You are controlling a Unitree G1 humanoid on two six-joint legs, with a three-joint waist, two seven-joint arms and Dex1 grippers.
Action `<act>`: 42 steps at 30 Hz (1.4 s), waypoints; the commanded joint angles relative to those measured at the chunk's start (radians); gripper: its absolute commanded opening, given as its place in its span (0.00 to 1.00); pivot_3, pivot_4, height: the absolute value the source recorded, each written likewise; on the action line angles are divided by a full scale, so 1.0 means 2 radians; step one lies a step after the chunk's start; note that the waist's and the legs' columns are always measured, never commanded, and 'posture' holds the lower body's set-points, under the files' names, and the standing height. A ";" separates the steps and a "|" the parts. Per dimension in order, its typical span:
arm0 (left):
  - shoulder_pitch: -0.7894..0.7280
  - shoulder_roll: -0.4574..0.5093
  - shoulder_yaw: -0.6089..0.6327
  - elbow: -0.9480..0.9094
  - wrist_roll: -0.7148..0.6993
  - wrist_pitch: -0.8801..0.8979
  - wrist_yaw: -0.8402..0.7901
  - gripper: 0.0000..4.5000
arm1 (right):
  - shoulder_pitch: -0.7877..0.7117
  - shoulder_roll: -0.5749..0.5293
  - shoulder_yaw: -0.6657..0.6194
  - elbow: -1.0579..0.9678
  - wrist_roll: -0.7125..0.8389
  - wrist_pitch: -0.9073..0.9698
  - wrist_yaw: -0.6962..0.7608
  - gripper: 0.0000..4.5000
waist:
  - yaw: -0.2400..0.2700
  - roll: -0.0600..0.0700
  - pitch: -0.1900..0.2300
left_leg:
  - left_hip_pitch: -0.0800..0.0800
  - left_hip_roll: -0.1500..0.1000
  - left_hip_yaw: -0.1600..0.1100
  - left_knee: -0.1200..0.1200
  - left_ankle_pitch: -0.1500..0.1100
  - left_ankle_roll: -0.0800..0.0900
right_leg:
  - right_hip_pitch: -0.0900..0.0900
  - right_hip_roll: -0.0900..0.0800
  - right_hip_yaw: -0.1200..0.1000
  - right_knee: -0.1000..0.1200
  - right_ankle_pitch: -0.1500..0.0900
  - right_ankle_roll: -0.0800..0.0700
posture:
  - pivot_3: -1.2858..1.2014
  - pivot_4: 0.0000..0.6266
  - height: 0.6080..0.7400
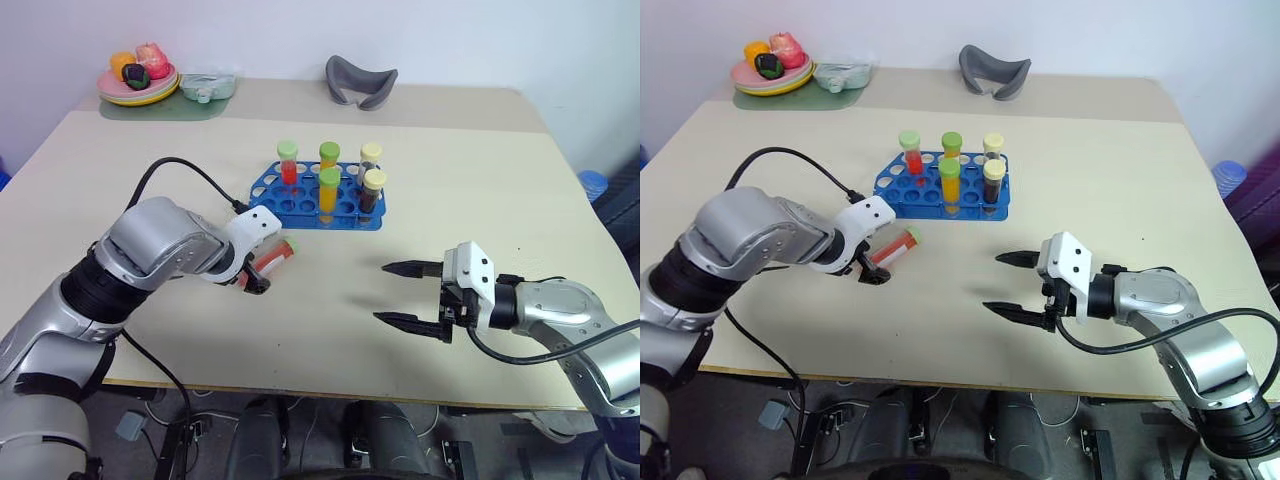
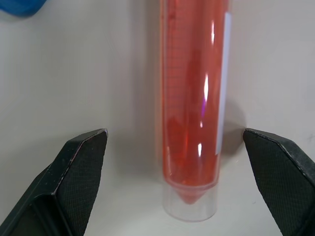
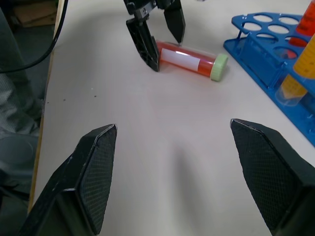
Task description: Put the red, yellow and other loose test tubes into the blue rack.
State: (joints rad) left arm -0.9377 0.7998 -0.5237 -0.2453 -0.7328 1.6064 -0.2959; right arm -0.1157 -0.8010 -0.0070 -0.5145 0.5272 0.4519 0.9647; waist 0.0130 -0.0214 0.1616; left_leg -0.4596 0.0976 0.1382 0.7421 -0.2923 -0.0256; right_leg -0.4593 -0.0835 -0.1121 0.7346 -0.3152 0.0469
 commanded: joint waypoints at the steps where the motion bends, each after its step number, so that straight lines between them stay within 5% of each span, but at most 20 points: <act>1: -0.011 0.006 0.006 0.007 -0.021 0.004 0.012 1.00 | -0.007 0.011 0.000 -0.007 -0.003 -0.010 -0.007 0.83 | 0.000 0.000 0.000 | 0.000 0.000 0.000 0.000 0.000 0.000 | 0.000 0.000 0.000 0.000 0.000 0.000 | 0.52 0.24 0.54; 4: -0.013 0.003 0.011 0.023 -0.034 0.004 0.022 1.00 | -0.006 0.016 0.002 -0.012 -0.004 -0.009 -0.010 0.83 | 0.000 0.000 0.000 | 0.000 0.000 0.000 0.000 0.000 0.000 | 0.000 0.000 0.000 0.000 0.000 0.000 | 0.52 0.24 0.54; 6: -0.014 -0.002 0.013 0.033 -0.037 0.004 0.033 0.88 | -0.006 0.018 0.003 -0.012 -0.006 -0.009 -0.011 0.84 | 0.000 0.000 0.000 | 0.000 0.000 0.000 0.000 0.000 0.000 | 0.000 0.000 0.000 0.000 0.000 0.000 | 0.52 0.24 0.54; 11: -0.019 -0.007 0.008 0.038 -0.046 0.004 0.047 0.37 | -0.006 0.021 0.003 -0.013 -0.006 -0.008 -0.013 0.84 | 0.000 0.000 0.000 | 0.000 0.000 -0.001 0.001 0.000 0.000 | 0.000 0.000 0.000 0.001 0.000 0.000 | 0.52 0.24 0.54; 25: -0.026 -0.032 0.006 0.060 -0.038 0.004 0.071 0.37 | -0.013 0.020 0.006 -0.010 -0.004 -0.007 -0.014 0.84 | 0.001 0.000 0.000 | 0.000 0.000 -0.001 0.002 0.000 0.000 | 0.001 0.000 0.000 0.001 0.000 0.000 | 0.52 0.24 0.54; 28: -0.023 -0.033 0.009 0.061 -0.036 0.004 0.076 0.21 | -0.014 0.021 0.008 -0.011 -0.004 -0.006 -0.014 0.84 | 0.001 0.000 0.000 | 0.000 0.000 -0.001 0.002 0.000 0.000 | 0.001 0.000 0.000 0.001 0.000 0.000 | 0.52 0.24 0.54; 35: -0.019 -0.015 0.039 0.033 -0.055 0.004 0.080 0.20 | -0.015 0.020 0.009 -0.012 -0.003 -0.005 -0.014 0.84 | 0.000 0.000 0.000 | 0.000 0.000 -0.001 0.002 0.000 0.000 | 0.001 0.000 0.000 0.001 0.000 0.000 | 0.52 0.24 0.54; 42: 0.065 0.047 0.226 -0.106 -0.068 -0.012 0.073 0.20 | -0.046 0.027 -0.011 0.009 0.005 0.000 -0.028 0.84 | -0.003 0.000 0.000 | 0.000 0.000 -0.002 0.002 0.000 0.000 | 0.000 0.001 0.000 0.002 0.000 0.000 | 0.52 0.24 0.54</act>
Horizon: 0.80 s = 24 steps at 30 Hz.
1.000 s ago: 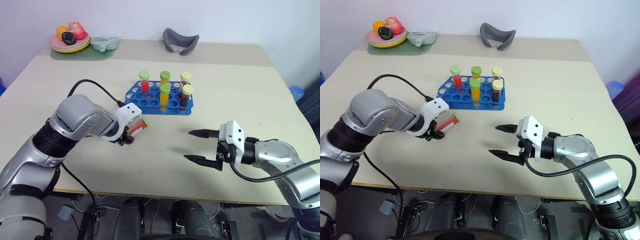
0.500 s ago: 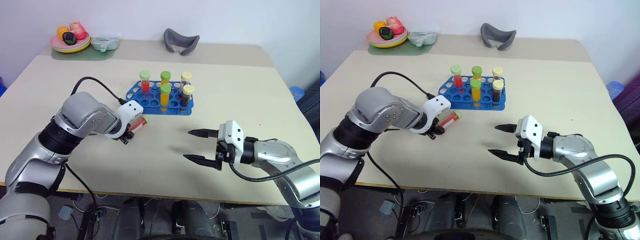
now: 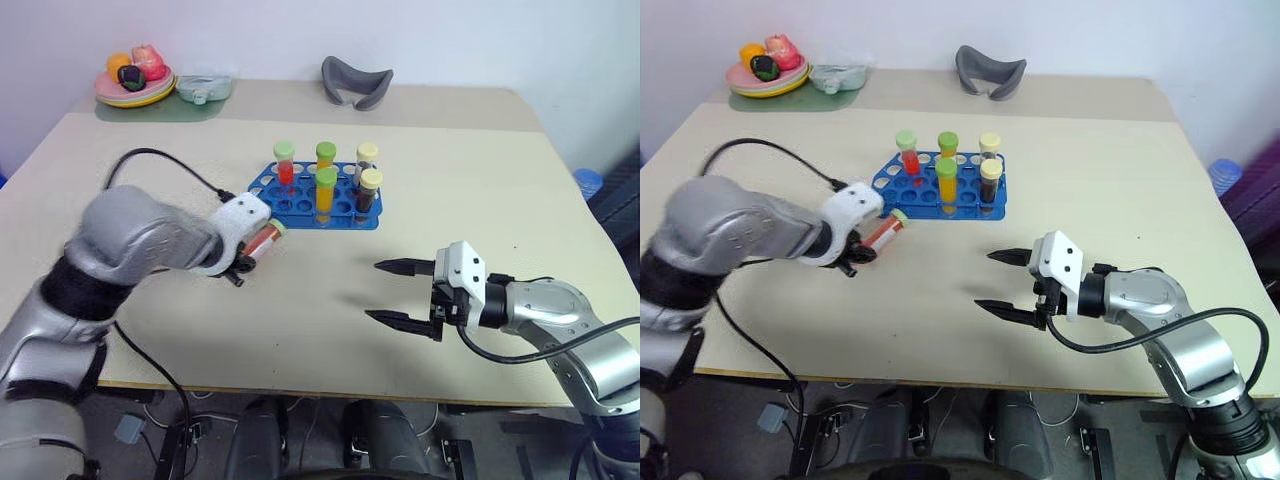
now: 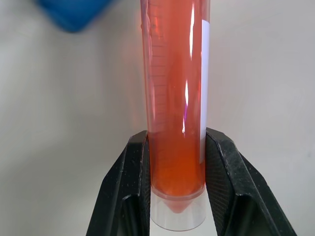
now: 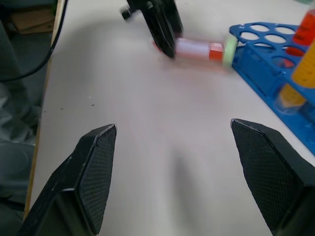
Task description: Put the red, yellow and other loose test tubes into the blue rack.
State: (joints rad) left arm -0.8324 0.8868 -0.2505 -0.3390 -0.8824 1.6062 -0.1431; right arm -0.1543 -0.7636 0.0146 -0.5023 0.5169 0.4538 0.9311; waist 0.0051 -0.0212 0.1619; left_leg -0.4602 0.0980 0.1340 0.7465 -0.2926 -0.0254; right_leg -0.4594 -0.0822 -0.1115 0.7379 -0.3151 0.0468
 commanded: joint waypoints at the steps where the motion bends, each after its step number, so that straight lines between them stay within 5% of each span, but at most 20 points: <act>1: 0.027 0.000 0.120 -0.079 0.013 -0.042 -0.005 0.20 | -0.035 0.014 -0.022 0.008 0.010 -0.002 -0.015 0.84 | 0.002 0.000 0.000 | 0.000 0.000 0.000 0.000 0.000 0.000 | 0.000 0.000 0.000 0.000 0.000 0.000 | 0.52 0.24 0.54; 6: 0.117 -0.028 0.183 -0.146 0.130 -0.311 -0.028 0.20 | -0.060 0.040 -0.009 0.028 0.003 -0.008 -0.024 0.84 | 0.006 0.000 0.000 | -0.001 0.000 0.000 0.001 0.000 0.000 | 0.001 -0.001 -0.001 0.000 0.000 0.000 | 0.52 0.24 0.54; 9: 0.136 -0.147 0.211 -0.118 0.136 -0.377 0.024 0.20 | -0.070 0.057 0.001 0.036 -0.001 -0.012 -0.029 0.84 | 0.008 0.000 0.000 | -0.001 -0.001 0.000 0.002 0.000 0.001 | 0.001 -0.001 -0.001 0.000 0.000 0.000 | 0.52 0.24 0.54; 18: 0.201 -0.296 0.074 0.074 0.408 -0.749 0.095 0.20 | -0.081 0.087 0.008 0.056 -0.015 -0.018 -0.048 0.84 | 0.007 0.001 -0.001 | -0.001 -0.001 0.001 0.002 -0.001 0.002 | 0.002 -0.001 -0.001 0.000 0.000 0.000 | 0.52 0.24 0.54; 24: 0.205 -0.340 0.069 0.172 0.422 -0.890 0.056 0.20 | -0.076 0.086 0.001 0.052 -0.016 -0.017 -0.054 0.84 | 0.004 0.001 -0.001 | -0.001 0.000 0.001 0.002 -0.001 0.002 | 0.001 -0.001 -0.002 0.000 0.000 0.000 | 0.52 0.24 0.54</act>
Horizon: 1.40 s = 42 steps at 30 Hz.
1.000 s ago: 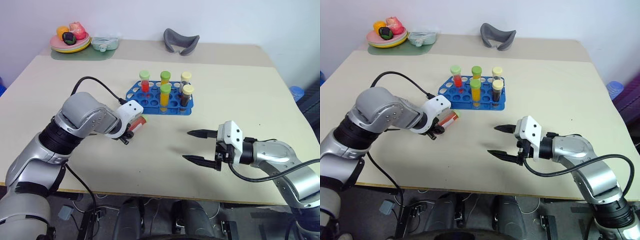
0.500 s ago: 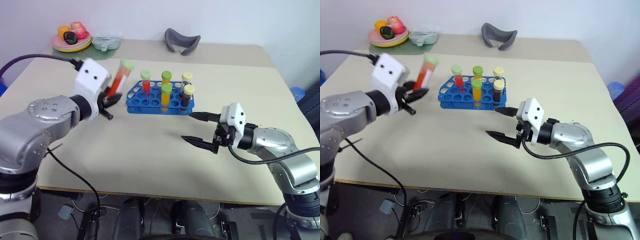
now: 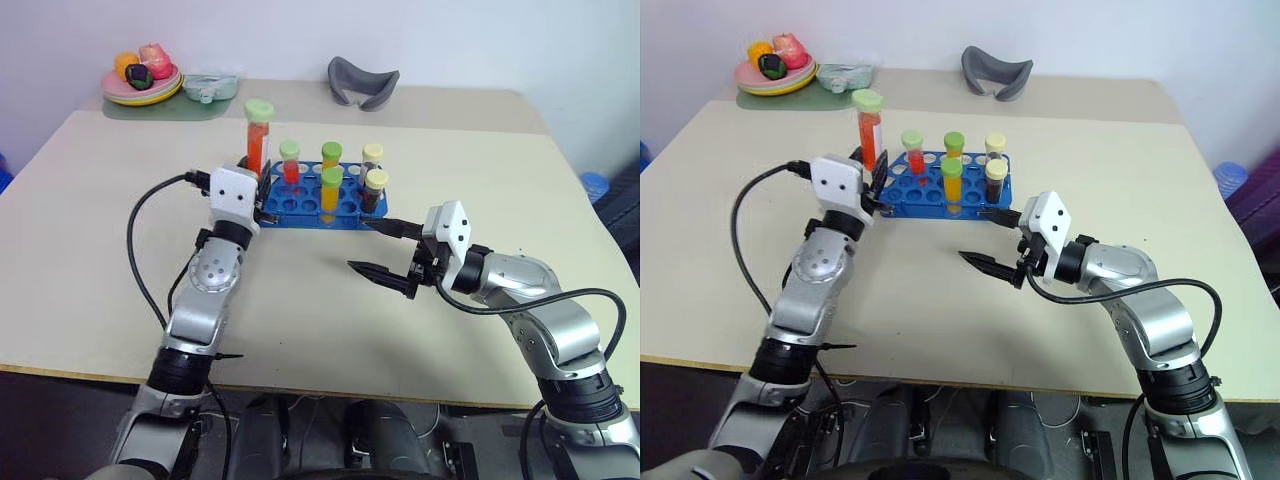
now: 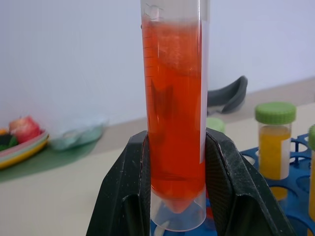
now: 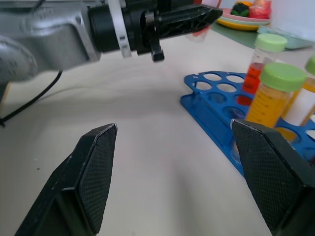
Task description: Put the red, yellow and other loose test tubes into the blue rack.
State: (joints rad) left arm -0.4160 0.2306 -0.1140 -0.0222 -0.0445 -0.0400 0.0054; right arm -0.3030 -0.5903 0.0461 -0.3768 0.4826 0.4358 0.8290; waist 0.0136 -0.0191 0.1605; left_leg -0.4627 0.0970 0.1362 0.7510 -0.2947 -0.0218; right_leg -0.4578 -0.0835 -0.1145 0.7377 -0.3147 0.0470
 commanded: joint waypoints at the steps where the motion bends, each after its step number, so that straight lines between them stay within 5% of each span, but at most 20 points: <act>1: -0.004 -0.018 0.003 0.028 0.001 -0.084 -0.025 0.20 | -0.001 -0.001 -0.016 -0.011 0.002 -0.007 -0.004 0.84 | 0.000 0.000 0.000 | 0.000 0.000 0.000 0.000 0.000 0.000 | 0.000 0.000 0.000 0.000 0.000 0.000 | 0.52 0.24 0.54; 20: -0.071 -0.071 0.019 0.280 0.036 -0.245 -0.042 0.20 | 0.003 0.001 -0.016 -0.021 0.005 -0.006 -0.015 0.84 | 0.000 0.000 0.000 | 0.000 0.000 0.000 0.000 0.000 0.000 | 0.000 0.000 0.000 0.000 0.000 0.000 | 0.52 0.24 0.54; 42: -0.106 -0.095 0.037 0.386 0.037 -0.300 -0.045 0.20 | 0.010 -0.001 -0.018 -0.030 0.007 -0.006 -0.020 0.84 | 0.000 0.000 0.000 | 0.000 0.000 0.000 0.000 0.000 0.000 | 0.000 0.000 0.000 0.000 0.000 0.000 | 0.52 0.24 0.54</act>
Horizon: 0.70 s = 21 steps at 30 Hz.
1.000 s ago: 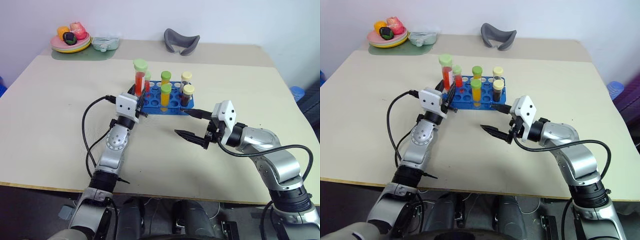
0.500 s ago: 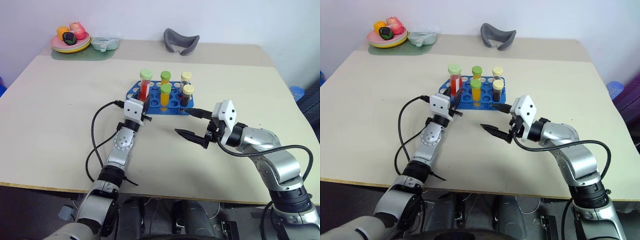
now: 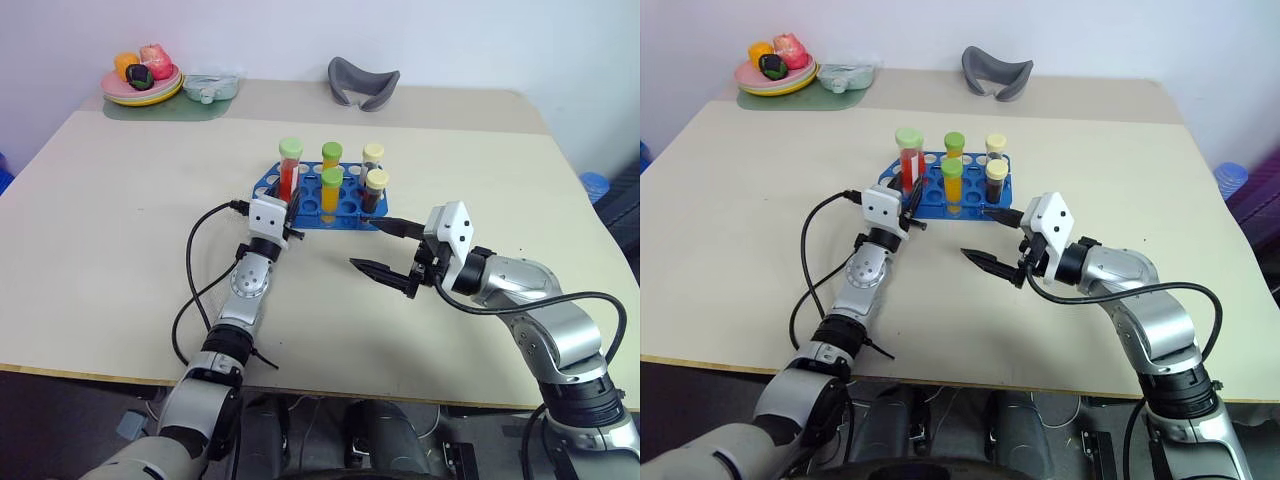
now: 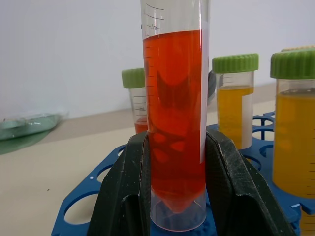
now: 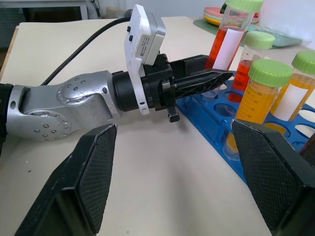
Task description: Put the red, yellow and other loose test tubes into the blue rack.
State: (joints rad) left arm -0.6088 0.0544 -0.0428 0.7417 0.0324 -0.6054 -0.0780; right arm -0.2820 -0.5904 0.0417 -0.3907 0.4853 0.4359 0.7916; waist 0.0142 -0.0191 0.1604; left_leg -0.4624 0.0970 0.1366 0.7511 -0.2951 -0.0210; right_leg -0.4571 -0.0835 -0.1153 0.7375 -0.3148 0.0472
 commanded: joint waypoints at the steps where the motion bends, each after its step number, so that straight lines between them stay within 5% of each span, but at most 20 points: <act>1: -0.009 -0.008 0.002 0.006 -0.002 -0.019 -0.006 0.20 | -0.001 -0.001 -0.016 -0.023 0.006 -0.006 -0.002 0.84 | 0.000 0.000 0.000 | 0.000 0.000 0.000 0.000 0.000 0.000 | 0.000 0.000 0.000 0.000 0.000 0.000 | 0.52 0.24 0.54; 21: 0.021 -0.016 0.018 -0.010 -0.021 -0.015 -0.040 0.20 | 0.002 -0.002 -0.020 -0.027 0.008 -0.003 -0.001 0.84 | -0.001 0.000 0.000 | 0.000 0.000 0.000 0.000 0.000 0.000 | 0.000 0.000 0.000 0.000 0.000 0.000 | 0.52 0.24 0.54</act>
State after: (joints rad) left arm -0.5929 0.0309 -0.0052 0.7299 -0.0146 -0.6165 -0.1665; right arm -0.2768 -0.5907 0.0317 -0.3987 0.4861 0.4369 0.7898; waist 0.0129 -0.0187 0.1602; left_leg -0.4621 0.0970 0.1365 0.7510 -0.2953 -0.0208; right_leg -0.4568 -0.0836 -0.1154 0.7373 -0.3148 0.0472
